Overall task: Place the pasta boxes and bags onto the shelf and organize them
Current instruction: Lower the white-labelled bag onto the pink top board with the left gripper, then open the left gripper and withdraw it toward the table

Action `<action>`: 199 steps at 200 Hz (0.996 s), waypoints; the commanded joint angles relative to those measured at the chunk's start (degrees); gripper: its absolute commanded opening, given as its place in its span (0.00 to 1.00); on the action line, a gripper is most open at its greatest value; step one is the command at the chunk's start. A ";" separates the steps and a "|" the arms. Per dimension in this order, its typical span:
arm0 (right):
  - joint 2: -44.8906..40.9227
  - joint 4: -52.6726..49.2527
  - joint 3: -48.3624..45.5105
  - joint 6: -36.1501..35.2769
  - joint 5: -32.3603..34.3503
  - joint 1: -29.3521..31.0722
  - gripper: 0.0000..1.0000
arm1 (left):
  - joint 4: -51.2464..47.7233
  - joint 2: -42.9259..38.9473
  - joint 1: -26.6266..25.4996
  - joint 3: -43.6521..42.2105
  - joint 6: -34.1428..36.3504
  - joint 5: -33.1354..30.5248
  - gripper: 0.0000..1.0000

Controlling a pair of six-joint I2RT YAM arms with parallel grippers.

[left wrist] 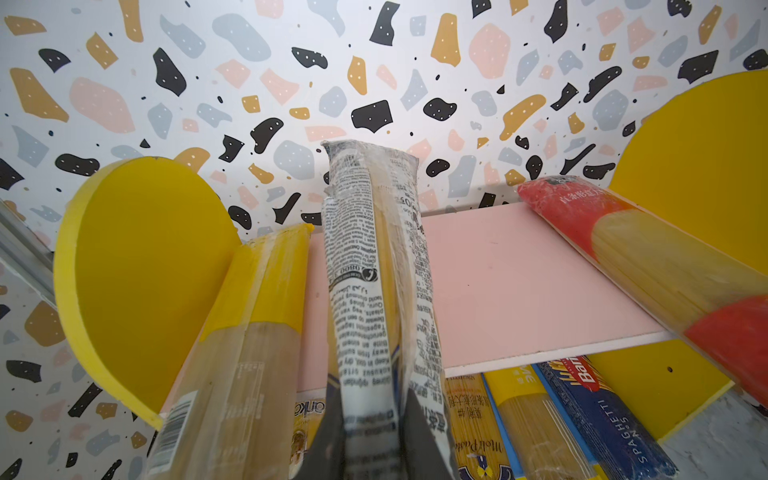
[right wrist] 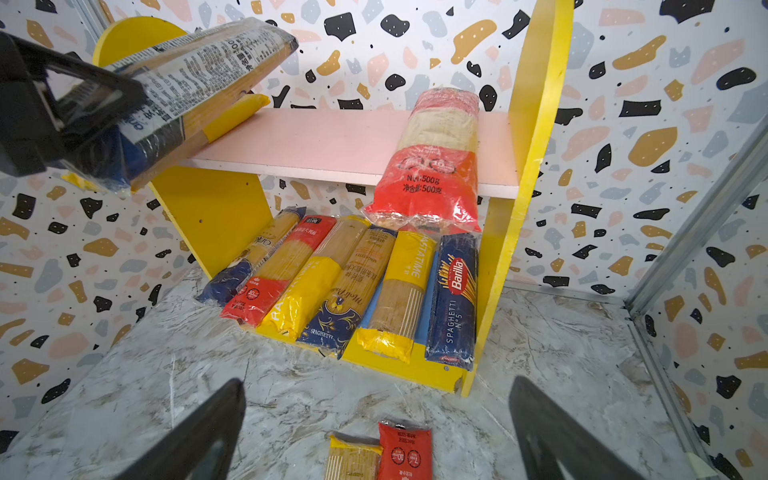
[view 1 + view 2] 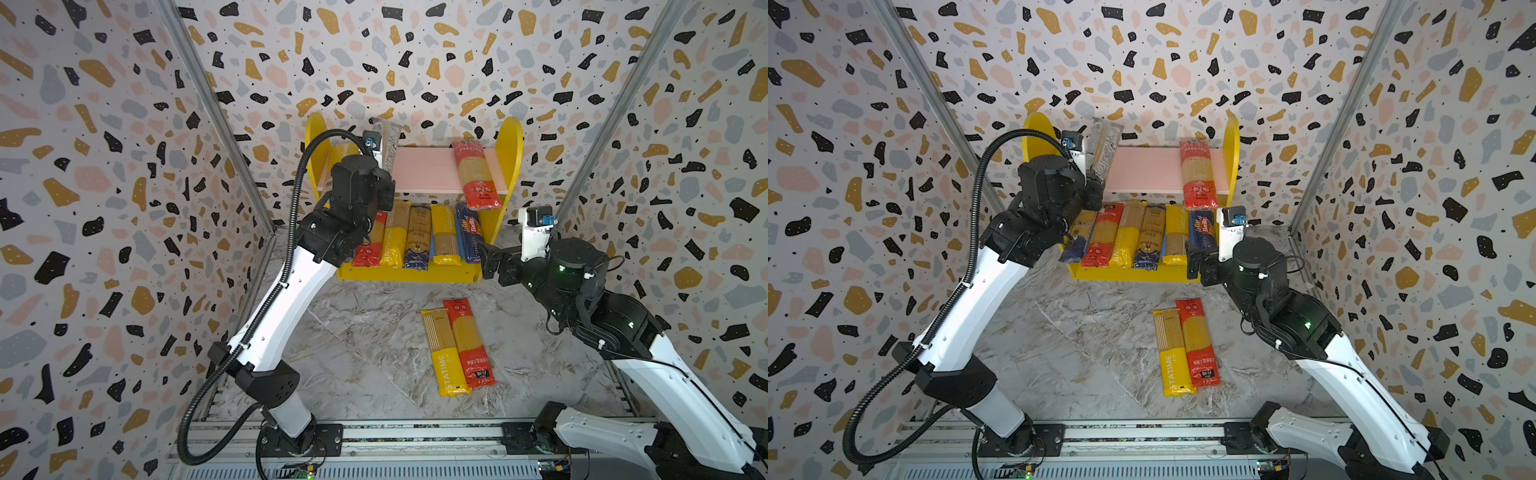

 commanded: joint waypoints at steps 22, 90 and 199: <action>0.81 0.60 1.14 -1.04 -4.19 -3.62 0.99 | 12.77 1.45 3.55 5.91 -3.46 5.85 0.00; 0.68 1.76 -1.71 -0.66 -8.13 -7.92 0.99 | 12.75 7.53 6.57 9.83 -7.07 7.56 0.19; -0.57 3.05 -5.05 0.04 -11.81 -10.55 0.99 | 15.06 -2.34 6.25 -3.96 -13.42 16.16 0.53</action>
